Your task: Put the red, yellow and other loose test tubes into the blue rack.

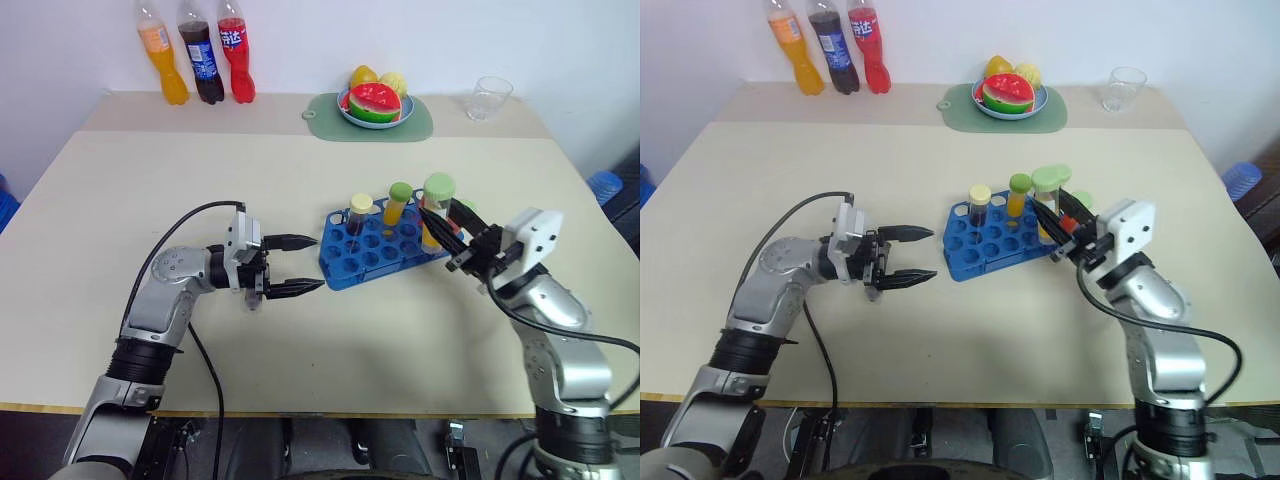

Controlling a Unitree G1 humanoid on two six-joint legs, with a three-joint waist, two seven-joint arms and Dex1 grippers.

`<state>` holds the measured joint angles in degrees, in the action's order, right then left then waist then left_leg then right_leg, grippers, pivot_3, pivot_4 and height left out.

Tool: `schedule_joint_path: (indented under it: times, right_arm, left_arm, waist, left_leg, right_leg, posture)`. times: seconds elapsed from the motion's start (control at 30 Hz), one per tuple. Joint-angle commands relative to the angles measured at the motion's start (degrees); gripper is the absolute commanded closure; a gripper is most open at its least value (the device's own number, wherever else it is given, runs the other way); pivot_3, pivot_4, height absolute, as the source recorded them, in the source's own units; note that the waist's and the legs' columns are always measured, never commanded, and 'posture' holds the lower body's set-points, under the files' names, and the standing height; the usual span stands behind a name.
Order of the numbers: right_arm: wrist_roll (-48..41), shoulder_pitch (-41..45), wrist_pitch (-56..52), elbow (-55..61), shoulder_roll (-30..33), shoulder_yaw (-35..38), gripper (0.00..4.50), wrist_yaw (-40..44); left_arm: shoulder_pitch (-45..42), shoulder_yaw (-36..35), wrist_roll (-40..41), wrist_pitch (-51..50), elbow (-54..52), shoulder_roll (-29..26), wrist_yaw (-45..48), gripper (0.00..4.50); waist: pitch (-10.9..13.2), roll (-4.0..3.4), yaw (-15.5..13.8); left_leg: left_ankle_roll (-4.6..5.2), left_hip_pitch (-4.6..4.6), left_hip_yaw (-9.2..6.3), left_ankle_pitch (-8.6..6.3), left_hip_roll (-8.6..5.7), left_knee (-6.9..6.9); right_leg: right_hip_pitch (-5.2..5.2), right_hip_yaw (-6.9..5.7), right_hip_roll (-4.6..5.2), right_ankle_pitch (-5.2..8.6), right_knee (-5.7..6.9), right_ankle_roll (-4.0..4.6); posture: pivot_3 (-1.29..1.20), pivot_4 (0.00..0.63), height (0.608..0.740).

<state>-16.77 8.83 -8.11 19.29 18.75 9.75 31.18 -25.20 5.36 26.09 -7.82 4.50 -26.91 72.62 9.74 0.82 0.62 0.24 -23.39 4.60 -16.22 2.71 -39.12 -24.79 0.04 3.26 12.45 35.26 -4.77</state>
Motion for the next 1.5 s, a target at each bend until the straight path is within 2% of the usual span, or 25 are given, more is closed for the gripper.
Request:
schedule_joint_path:
  times: [0.03,0.2,0.53,0.87,0.97,1.0,1.03,1.17,1.5]
  right_arm:
    - [3.31,1.10,6.53,-2.81,-2.33,-1.85,3.70,-2.95]
    - [5.46,0.57,12.19,-8.16,-5.33,-3.69,3.70,-5.41]
    - [6.67,-0.21,18.31,-16.37,-6.43,-5.94,3.70,-5.44]
    - [5.35,2.48,20.37,-20.96,-8.30,-7.73,3.70,-4.66]
    - [2.62,2.39,18.83,-20.47,-8.46,-7.41,3.70,-2.92]
    - [2.85,2.35,18.97,-20.29,-8.17,-7.43,2.67,-2.87]
    - [3.72,2.17,19.40,-20.05,-7.57,-7.57,2.32,-2.93]
    - [5.65,0.56,19.47,-17.52,-4.66,-7.22,0.33,-2.56]
    - [2.97,-8.05,12.73,-5.73,7.24,-4.66,0.33,2.91]
  left_arm:
    - [-1.05,-0.80,0.12,0.99,-0.74,-0.19,0.19,0.71]
    - [-0.67,-1.49,-0.04,1.11,-1.13,-0.54,-0.46,0.71]
    - [0.45,-1.89,-0.02,1.05,-2.58,-0.65,-1.96,0.71]
    - [1.18,-2.35,0.17,0.91,-3.10,-0.83,-3.19,0.71]
    - [1.40,-2.90,0.56,0.36,-3.23,-0.53,-4.59,0.71]
    - [1.43,-3.12,0.97,-0.10,-3.37,-0.43,-4.85,0.71]
    - [1.43,-3.36,1.36,-0.57,-3.58,-0.32,-5.16,0.71]
    - [1.42,-4.41,2.66,-2.12,-4.36,-0.31,-6.24,0.71]
    - [1.99,-7.92,7.33,-9.03,-7.31,-0.44,-9.96,0.71]
  waist:
    - [0.00,0.00,0.03]
    - [0.00,0.00,0.13]
    - [0.00,-0.01,0.15]
    - [0.00,-0.01,0.45]
    - [0.00,-0.01,0.49]
    - [0.00,-0.01,0.49]
    - [0.00,-0.01,0.45]
    - [0.01,-0.02,0.11]
    - [0.00,-0.01,0.06]
  left_leg:
    - [0.00,0.00,0.00,0.00,0.00,0.00]
    - [0.00,0.01,0.00,0.00,0.00,0.00]
    - [0.00,0.03,0.00,0.00,0.01,0.01]
    - [0.00,0.06,0.00,0.00,0.03,0.01]
    - [0.00,0.06,0.00,0.00,0.04,0.01]
    - [0.00,0.07,0.00,0.00,0.04,0.01]
    - [0.00,0.07,0.00,0.00,0.04,0.01]
    - [0.00,0.06,0.01,0.00,0.03,0.01]
    - [0.00,0.04,0.00,0.00,-0.02,0.01]
  right_leg:
    - [0.00,0.00,0.00,0.00,0.00,0.00]
    - [0.00,0.00,0.00,0.00,0.01,0.00]
    - [0.01,0.00,0.00,0.00,0.04,0.00]
    - [0.01,0.00,-0.02,0.00,0.09,0.00]
    - [0.01,0.00,-0.02,0.00,0.10,0.00]
    - [0.01,0.00,-0.02,0.00,0.10,0.00]
    - [0.01,0.00,-0.02,0.00,0.10,0.00]
    - [0.01,0.00,0.01,0.00,0.10,0.00]
    - [0.01,0.00,0.09,0.00,0.08,-0.01]
  posture:
    - [0.00,0.150,0.740]
    - [0.00,0.150,0.740]
    - [0.00,0.150,0.740]
    - [0.00,0.150,0.740]
    - [0.00,0.150,0.740]
    - [0.00,0.150,0.740]
    - [0.00,0.150,0.740]
    - [0.00,0.150,0.740]
    - [0.00,0.150,0.740]
